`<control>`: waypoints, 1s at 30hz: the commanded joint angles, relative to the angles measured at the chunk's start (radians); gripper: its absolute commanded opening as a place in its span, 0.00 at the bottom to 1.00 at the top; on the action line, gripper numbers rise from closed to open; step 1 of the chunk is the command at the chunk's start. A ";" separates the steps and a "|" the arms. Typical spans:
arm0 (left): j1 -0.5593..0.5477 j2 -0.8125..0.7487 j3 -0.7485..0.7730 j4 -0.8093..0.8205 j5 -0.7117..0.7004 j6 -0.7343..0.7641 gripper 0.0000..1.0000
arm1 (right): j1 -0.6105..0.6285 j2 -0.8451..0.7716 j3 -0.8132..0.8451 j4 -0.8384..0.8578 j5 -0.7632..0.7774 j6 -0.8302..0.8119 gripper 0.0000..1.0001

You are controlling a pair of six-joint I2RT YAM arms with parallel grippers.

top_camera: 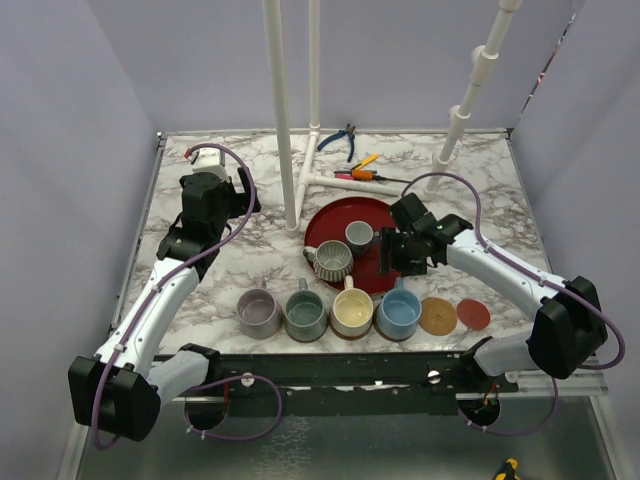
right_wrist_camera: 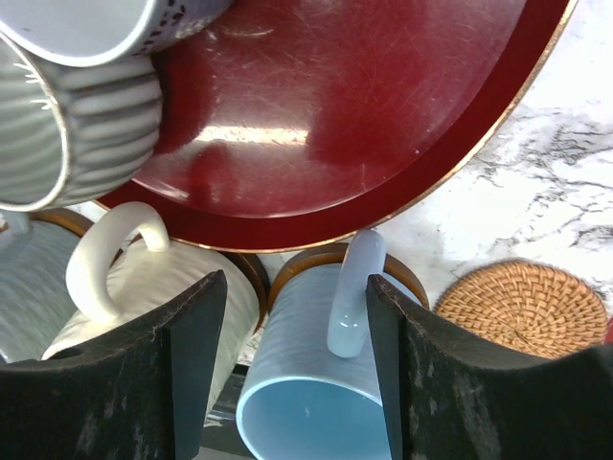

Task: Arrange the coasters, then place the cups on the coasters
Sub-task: Pick up the cup from the tray.

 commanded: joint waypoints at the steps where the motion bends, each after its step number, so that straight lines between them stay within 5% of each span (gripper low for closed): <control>1: 0.005 -0.015 -0.011 0.019 0.002 0.012 0.99 | 0.000 0.004 0.000 0.049 -0.041 -0.006 0.63; 14: 0.005 -0.021 -0.015 0.018 -0.003 0.014 0.99 | 0.000 -0.039 0.121 -0.062 0.151 -0.094 0.67; 19: 0.005 -0.020 -0.017 0.020 -0.006 0.012 0.99 | 0.019 -0.061 0.179 -0.003 0.077 -0.231 0.67; 30: 0.005 -0.008 -0.022 0.020 -0.015 0.011 0.99 | 0.153 0.202 0.381 0.091 -0.017 -0.491 0.60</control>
